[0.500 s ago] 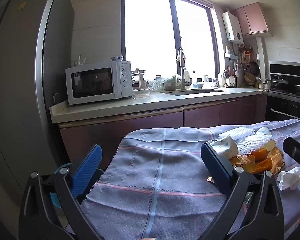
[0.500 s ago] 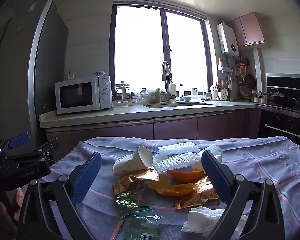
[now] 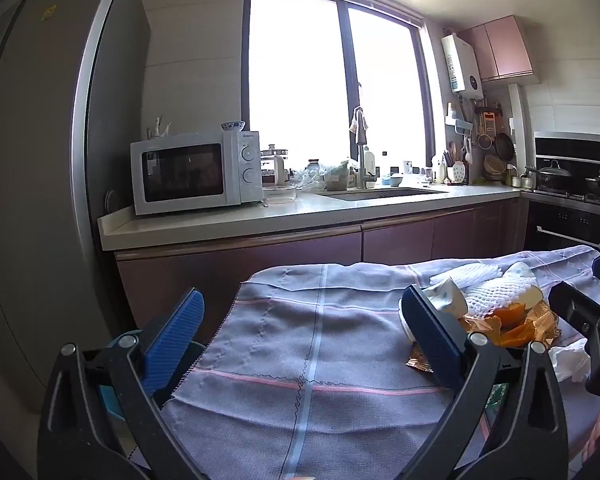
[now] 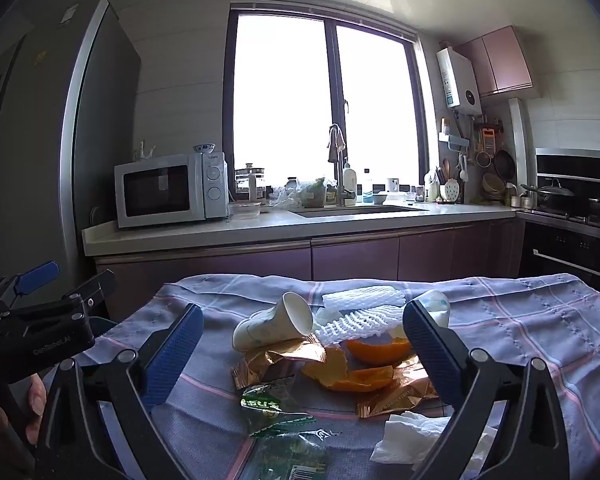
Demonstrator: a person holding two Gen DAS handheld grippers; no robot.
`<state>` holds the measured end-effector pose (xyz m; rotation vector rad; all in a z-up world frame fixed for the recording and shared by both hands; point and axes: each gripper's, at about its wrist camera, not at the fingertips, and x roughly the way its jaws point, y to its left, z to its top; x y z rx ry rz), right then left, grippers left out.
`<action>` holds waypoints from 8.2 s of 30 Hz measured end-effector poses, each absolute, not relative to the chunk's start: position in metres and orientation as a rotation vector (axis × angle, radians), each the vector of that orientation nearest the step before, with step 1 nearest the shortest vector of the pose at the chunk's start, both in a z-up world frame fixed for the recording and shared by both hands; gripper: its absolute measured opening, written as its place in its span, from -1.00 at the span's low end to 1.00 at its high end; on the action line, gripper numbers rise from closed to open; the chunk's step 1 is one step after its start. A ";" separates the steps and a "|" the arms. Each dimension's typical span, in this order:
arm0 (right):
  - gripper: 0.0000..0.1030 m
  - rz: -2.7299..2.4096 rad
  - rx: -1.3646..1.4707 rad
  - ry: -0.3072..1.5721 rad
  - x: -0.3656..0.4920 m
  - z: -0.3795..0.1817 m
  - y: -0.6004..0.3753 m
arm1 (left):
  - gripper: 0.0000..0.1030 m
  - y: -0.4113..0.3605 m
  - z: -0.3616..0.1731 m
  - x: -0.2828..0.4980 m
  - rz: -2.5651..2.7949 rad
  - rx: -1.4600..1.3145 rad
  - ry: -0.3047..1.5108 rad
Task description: Collect trash
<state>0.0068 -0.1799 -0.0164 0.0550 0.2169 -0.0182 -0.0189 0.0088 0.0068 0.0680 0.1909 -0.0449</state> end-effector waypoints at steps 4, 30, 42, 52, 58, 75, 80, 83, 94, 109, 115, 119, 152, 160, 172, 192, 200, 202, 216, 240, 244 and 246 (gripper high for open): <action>0.87 -0.015 0.057 0.216 0.008 -0.016 -0.180 | 0.89 0.009 0.007 -0.019 -0.044 0.067 0.185; 0.87 -0.013 0.062 0.213 0.008 -0.020 -0.184 | 0.89 0.010 0.004 -0.022 -0.039 0.052 0.176; 0.87 -0.016 0.065 0.211 0.008 -0.021 -0.183 | 0.89 0.009 0.004 -0.024 -0.039 0.052 0.174; 0.87 -0.017 0.067 0.212 0.008 -0.021 -0.183 | 0.89 0.011 0.004 -0.023 -0.040 0.049 0.175; 0.87 -0.018 0.067 0.210 0.008 -0.021 -0.183 | 0.89 0.010 0.004 -0.024 -0.039 0.049 0.173; 0.87 -0.013 0.071 0.211 0.008 -0.022 -0.185 | 0.89 0.010 0.004 -0.025 -0.039 0.048 0.172; 0.87 -0.012 0.073 0.212 0.008 -0.022 -0.185 | 0.89 0.009 0.004 -0.026 -0.040 0.048 0.171; 0.87 -0.013 0.071 0.213 0.008 -0.022 -0.185 | 0.89 0.010 0.003 -0.025 -0.042 0.047 0.173; 0.87 -0.010 0.074 0.216 0.009 -0.022 -0.185 | 0.89 0.009 0.002 -0.025 -0.044 0.047 0.175; 0.87 -0.025 0.090 0.269 0.013 -0.026 -0.207 | 0.89 0.001 -0.005 -0.015 -0.100 0.049 0.224; 0.87 -0.064 0.115 0.351 0.014 -0.037 -0.237 | 0.89 -0.010 -0.012 0.000 -0.194 0.058 0.302; 0.87 -0.067 0.140 0.420 0.015 -0.048 -0.255 | 0.89 -0.023 -0.019 0.012 -0.279 0.072 0.367; -0.06 0.043 0.352 0.627 -0.008 -0.100 -0.314 | 0.19 -0.115 -0.083 0.017 -0.935 0.036 0.867; -0.54 0.081 0.380 0.602 -0.015 -0.096 -0.316 | -0.23 -0.121 -0.093 0.027 -0.914 -0.014 0.933; -0.91 0.138 0.386 0.533 -0.019 -0.071 -0.308 | -0.41 -0.102 -0.068 0.014 -0.963 -0.038 0.861; -0.03 -0.070 0.219 0.685 0.009 -0.093 -0.303 | -0.41 -0.012 -0.034 0.015 -0.841 -0.138 0.740; -0.59 0.004 0.249 0.646 0.007 -0.081 -0.294 | -0.42 0.023 -0.030 0.021 -0.736 -0.143 0.713; -0.59 0.059 0.239 0.622 0.009 -0.067 -0.281 | -0.42 0.034 -0.031 0.022 -0.703 -0.149 0.702; -0.59 0.631 0.113 0.613 0.105 -0.025 -0.097 | -0.41 0.178 -0.019 0.043 -0.311 -0.189 0.634; -0.44 0.818 0.013 0.986 0.231 -0.093 0.127 | -0.32 0.296 -0.109 0.139 -0.032 -0.221 0.829; -0.30 0.797 0.017 0.998 0.238 -0.095 0.133 | -0.26 0.295 -0.123 0.147 -0.022 -0.214 0.855; -0.29 0.797 0.024 0.996 0.240 -0.093 0.135 | -0.26 0.295 -0.127 0.152 -0.019 -0.213 0.866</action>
